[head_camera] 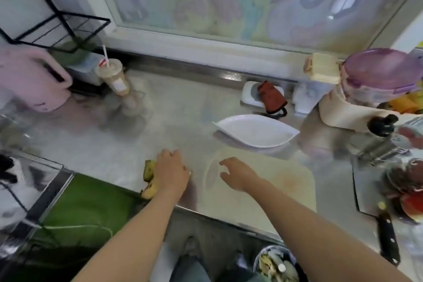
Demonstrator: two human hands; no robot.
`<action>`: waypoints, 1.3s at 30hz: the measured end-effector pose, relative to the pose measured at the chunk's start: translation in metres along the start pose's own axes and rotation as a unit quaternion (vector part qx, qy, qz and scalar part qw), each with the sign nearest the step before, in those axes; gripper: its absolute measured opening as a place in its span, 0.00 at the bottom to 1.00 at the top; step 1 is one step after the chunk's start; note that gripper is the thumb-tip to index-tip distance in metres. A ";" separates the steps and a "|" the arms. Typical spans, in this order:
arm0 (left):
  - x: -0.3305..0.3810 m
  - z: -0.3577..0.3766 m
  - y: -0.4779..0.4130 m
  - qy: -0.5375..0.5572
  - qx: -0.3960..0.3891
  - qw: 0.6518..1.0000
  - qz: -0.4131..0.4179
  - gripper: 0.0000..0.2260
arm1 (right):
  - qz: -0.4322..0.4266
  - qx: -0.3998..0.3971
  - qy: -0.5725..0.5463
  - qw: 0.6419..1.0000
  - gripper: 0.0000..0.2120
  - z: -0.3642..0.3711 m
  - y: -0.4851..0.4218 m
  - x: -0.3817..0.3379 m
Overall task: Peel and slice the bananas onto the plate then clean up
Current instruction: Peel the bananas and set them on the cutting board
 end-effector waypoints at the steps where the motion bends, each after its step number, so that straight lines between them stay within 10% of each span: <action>1: -0.014 -0.001 0.003 -0.037 0.005 0.999 -0.027 0.15 | 0.021 -0.011 0.021 0.999 0.21 0.005 -0.003 0.001; 10: -0.048 0.012 0.011 0.005 0.036 0.997 0.068 0.15 | 0.040 0.054 0.044 0.997 0.17 0.013 -0.019 -0.026; 19: -0.041 0.022 0.010 -0.053 -0.046 0.997 0.030 0.16 | 0.038 -0.078 -0.090 0.992 0.12 0.055 -0.045 -0.073; 25: -0.039 0.024 0.012 -0.020 -0.028 0.999 0.023 0.18 | 0.098 -0.074 -0.441 0.889 0.13 0.070 -0.047 -0.070; 34: -0.046 0.024 0.014 0.131 -0.004 0.991 -0.014 0.19 | 0.156 -0.010 -0.550 0.820 0.09 0.076 -0.042 -0.058; 39: -0.049 0.029 -0.004 0.404 -0.059 0.908 -0.088 0.23 | 0.115 0.002 -0.592 0.798 0.10 0.041 -0.041 -0.059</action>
Point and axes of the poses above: each hand's wrist, its own y-axis away from the middle knuckle, its own z-axis out of the palm, x = y × z, the point moved 8 cm from there along -y, towards the middle knuckle, and after that the axes turned 3 degrees about -x, right-handed, at the moved point
